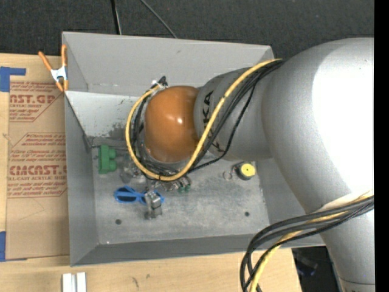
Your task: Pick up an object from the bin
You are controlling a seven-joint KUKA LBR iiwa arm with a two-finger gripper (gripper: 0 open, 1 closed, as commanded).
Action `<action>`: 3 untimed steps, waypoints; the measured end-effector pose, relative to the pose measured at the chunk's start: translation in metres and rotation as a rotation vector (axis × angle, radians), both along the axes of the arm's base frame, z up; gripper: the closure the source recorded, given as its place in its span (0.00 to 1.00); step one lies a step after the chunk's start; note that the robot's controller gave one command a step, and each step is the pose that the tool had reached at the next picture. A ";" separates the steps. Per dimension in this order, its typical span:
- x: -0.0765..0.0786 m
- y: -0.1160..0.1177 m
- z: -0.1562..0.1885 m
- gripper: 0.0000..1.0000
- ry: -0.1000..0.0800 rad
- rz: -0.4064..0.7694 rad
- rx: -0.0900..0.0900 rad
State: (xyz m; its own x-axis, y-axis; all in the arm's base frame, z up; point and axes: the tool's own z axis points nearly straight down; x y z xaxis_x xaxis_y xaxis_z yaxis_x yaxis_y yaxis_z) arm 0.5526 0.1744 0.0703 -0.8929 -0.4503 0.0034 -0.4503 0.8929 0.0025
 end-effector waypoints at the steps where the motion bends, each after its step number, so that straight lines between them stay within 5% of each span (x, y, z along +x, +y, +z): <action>1: 0.002 0.000 0.002 1.00 -0.005 -0.003 0.002; 2: -0.004 -0.007 0.113 1.00 -0.014 0.019 0.002; 3: -0.027 -0.083 0.166 1.00 -0.009 0.207 -0.001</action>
Offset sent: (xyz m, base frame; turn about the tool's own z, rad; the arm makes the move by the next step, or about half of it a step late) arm 0.0000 0.0000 0.0000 0.0000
